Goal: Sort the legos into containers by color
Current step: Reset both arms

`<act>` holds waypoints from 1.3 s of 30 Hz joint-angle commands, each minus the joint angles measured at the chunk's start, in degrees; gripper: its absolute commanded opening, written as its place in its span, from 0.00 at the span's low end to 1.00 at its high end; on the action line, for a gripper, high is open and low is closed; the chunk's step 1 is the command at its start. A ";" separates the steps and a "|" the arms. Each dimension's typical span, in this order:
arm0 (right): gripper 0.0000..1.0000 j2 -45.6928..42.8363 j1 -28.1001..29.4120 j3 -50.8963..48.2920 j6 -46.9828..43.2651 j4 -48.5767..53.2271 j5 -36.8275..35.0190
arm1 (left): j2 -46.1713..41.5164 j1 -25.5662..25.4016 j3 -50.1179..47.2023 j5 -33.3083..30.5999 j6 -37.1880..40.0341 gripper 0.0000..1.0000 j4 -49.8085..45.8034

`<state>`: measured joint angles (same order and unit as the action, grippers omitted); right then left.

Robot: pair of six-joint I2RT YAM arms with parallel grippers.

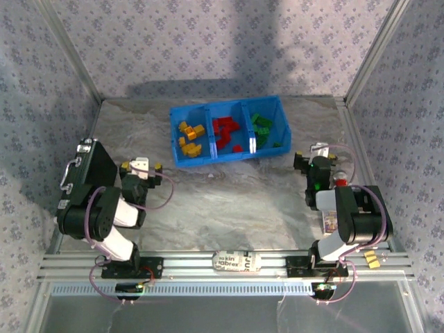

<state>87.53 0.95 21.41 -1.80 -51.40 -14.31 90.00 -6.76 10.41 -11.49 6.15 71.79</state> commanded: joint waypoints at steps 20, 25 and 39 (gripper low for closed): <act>0.99 -0.51 -1.02 0.25 1.80 3.68 2.97 | -1.73 8.35 12.90 10.17 -8.03 1.00 -24.00; 0.99 -0.51 -1.03 0.27 1.80 3.67 2.97 | -1.77 8.28 12.87 10.18 -8.05 1.00 -23.98; 0.99 -0.51 -0.97 0.29 1.80 3.68 2.97 | -1.75 8.35 12.98 10.17 -8.08 1.00 -23.98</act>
<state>87.53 0.23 21.41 -0.84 -48.16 -11.51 88.86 1.72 23.53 -2.33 -1.17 47.72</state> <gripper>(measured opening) 0.991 0.997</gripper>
